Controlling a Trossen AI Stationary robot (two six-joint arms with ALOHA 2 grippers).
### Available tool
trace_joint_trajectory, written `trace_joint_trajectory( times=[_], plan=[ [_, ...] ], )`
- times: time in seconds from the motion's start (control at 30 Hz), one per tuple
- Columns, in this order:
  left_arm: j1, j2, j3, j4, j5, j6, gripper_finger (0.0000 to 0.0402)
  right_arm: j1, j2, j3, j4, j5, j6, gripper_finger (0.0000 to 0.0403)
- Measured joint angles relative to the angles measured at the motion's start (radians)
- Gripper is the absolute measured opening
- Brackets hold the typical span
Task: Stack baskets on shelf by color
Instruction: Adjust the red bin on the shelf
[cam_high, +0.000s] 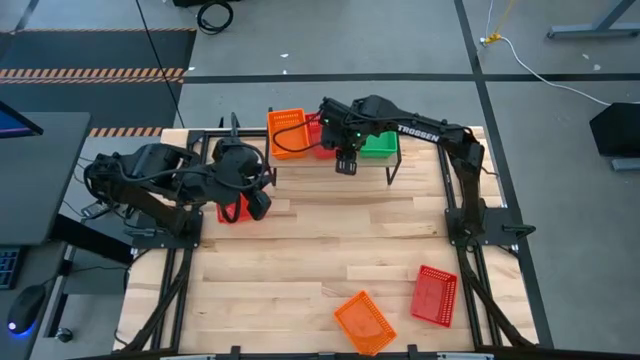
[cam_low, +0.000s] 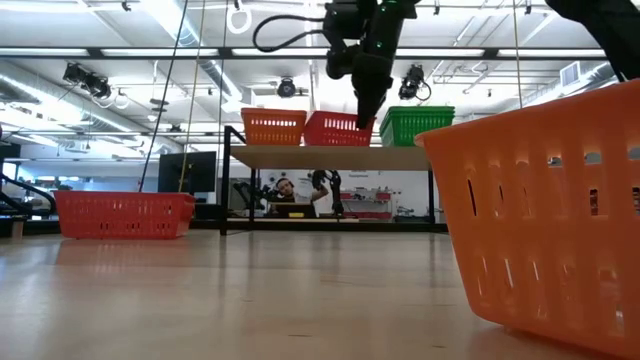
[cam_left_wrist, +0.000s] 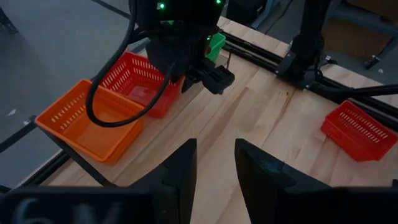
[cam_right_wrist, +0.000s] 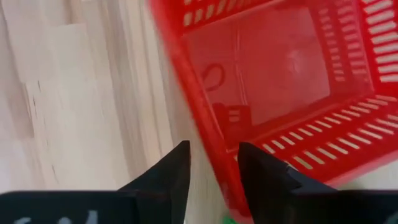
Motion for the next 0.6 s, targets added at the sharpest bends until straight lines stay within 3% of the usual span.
trace_joint_trajectory(
  times=[0.6],
  plan=[
    [0.0,0.0,0.0,0.001,0.0,-0.008,0.0117,0.001,0.0,0.0,-0.003,-0.007,0.113,0.01]
  ],
)
